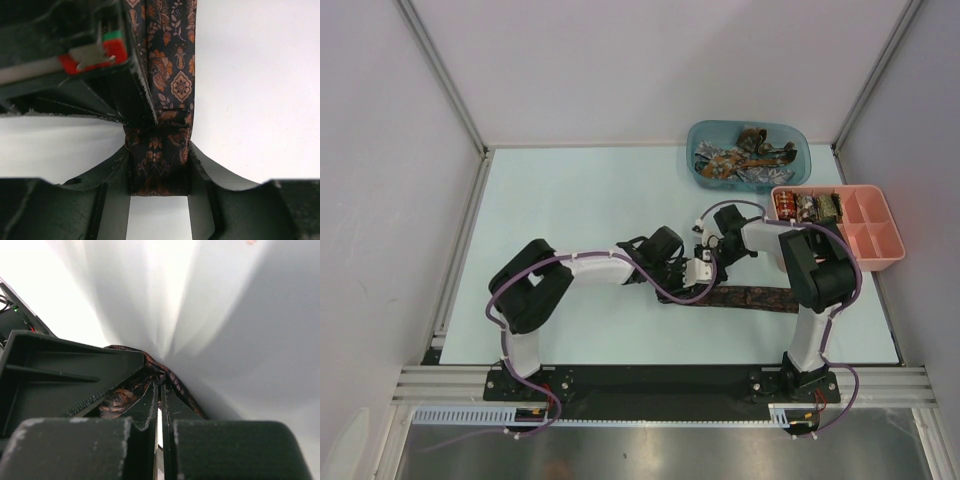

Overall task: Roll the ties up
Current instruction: Roll the tie at the center of the board.

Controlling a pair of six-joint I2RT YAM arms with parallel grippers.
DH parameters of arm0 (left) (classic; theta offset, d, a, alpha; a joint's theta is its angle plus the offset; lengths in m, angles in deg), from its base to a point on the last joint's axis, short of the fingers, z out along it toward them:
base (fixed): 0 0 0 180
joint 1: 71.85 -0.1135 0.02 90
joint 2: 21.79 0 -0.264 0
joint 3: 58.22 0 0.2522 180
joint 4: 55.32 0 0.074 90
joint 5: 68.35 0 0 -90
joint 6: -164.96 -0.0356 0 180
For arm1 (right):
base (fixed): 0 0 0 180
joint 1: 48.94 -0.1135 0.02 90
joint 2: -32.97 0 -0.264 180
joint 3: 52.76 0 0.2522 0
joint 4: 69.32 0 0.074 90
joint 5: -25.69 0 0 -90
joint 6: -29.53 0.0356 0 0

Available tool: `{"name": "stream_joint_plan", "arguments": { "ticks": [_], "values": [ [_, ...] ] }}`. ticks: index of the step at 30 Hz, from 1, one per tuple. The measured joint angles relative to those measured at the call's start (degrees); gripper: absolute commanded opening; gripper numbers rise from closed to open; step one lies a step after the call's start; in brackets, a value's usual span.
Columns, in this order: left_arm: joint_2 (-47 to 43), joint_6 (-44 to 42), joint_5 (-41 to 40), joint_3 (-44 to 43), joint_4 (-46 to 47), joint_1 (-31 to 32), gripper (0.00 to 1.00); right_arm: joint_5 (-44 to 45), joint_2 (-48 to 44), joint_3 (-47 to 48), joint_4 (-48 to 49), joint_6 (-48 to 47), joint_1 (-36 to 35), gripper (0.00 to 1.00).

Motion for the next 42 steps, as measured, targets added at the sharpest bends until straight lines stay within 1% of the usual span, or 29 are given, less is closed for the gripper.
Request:
{"name": "stream_joint_plan", "arguments": {
  "ticks": [1,2,5,7,10,13,15,17,18,19,21,26,35,37,38,39,40,41,42],
  "values": [
    [0.0,-0.8,-0.7,-0.7,-1.5,0.3,0.41,-0.3,0.1,0.1,0.2,0.2,-0.2,0.0],
    [0.1,-1.5,-1.6,-1.5,-3.1,0.7,0.4,-0.6,0.2,0.1,0.5,0.5,-0.3,0.02],
    [1.2,-4.0,-4.9,-4.0,-7.0,2.5,0.37,-1.3,0.4,0.1,0.6,0.7,-0.2,0.13],
    [2.3,-5.3,-6.8,-6.2,-9.9,3.5,0.36,-1.9,0.4,0.2,-0.1,0.0,0.3,0.2],
    [3.8,-6.6,-8.3,-9.2,-13.5,4.5,0.36,-2.5,0.7,1.6,-3.9,-2.6,2.1,0.27],
    [4.7,-7.8,-9.3,-10.9,-15.8,4.9,0.36,-3.2,0.8,4.0,-9.0,-5.7,5.1,0.28],
    [5.2,-7.9,-9.4,-11.8,-17.0,5.0,0.37,-3.8,0.7,4.6,-11.1,-7.5,6.9,0.35],
    [5.7,-7.9,-9.4,-12.6,-18.0,5.0,0.37,-4.1,0.2,4.5,-12.9,-8.6,8.5,0.35],
    [5.9,-7.9,-9.4,-13.0,-18.4,5.0,0.38,-4.5,-0.2,4.3,-13.7,-9.2,9.2,0.4],
    [6.1,-7.9,-9.4,-13.4,-18.9,5.0,0.38,-5.0,-0.8,4.1,-14.4,-9.6,9.7,0.42],
    [6.4,-7.9,-9.3,-13.9,-19.4,5.0,0.4,-6.4,-2.4,3.3,-14.8,-9.8,10.1,0.44],
    [6.6,-7.8,-9.0,-14.1,-19.6,4.9,0.45,-9.6,-4.8,0.7,-13.0,-8.3,8.9,0.43],
    [6.7,-7.8,-8.1,-14.1,-19.5,4.4,0.47,-11.8,-3.3,-3.2,-4.0,-1.8,5.1,0.42],
    [6.7,-7.7,-8.0,-14.1,-19.5,4.4,0.48,-12.4,-3.1,-3.8,-2.2,-0.7,4.8,0.37],
    [6.7,-7.8,-7.9,-14.1,-19.4,4.3,0.48,-12.5,-3.1,-4.2,-1.3,-0.2,4.8,0.33],
    [6.7,-7.8,-7.8,-14.1,-19.4,4.3,0.48,-12.5,-3.0,-4.5,-0.5,0.3,4.8,0.2],
    [6.7,-7.8,-7.7,-14.1,-19.4,4.3,0.48,-12.6,-3.0,-4.7,0.3,0.8,4.7,0.15],
    [6.7,-7.8,-7.6,-14.0,-19.4,4.3,0.49,-12.8,-3.0,-4.9,1.0,1.1,4.6,0.03],
    [6.7,-7.8,-7.6,-14.0,-19.4,4.3,0.5,-13.0,-3.0,-5.0,1.4,1.3,4.6,0.0]
  ]
}}
